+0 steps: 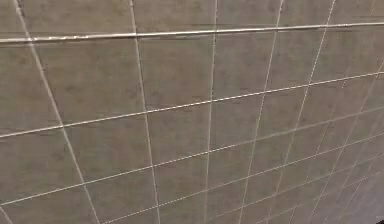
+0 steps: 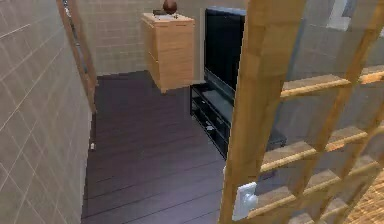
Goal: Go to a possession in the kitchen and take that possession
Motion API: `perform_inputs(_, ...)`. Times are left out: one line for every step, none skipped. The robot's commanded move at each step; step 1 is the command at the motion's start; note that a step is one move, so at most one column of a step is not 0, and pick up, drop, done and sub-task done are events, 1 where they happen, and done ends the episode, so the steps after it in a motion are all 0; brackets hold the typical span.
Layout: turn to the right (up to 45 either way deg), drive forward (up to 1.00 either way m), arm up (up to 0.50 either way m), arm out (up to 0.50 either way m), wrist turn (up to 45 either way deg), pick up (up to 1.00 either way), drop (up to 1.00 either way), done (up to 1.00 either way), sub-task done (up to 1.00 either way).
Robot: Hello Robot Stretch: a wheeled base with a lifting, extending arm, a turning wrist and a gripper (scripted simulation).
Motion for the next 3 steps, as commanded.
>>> perform_inputs(45.0, 0.0, 0.0, 0.0, 0.0, 0.0, 0.0, 0.0, 0.0)
perform_inputs(39.0, 0.0, 0.0, 0.0, 0.0, 0.0, 0.0, 0.0, 0.0)
perform_inputs(0.0, 0.45, 0.0, 0.0, 0.0, 0.0, 0.0, 0.0, 0.0)
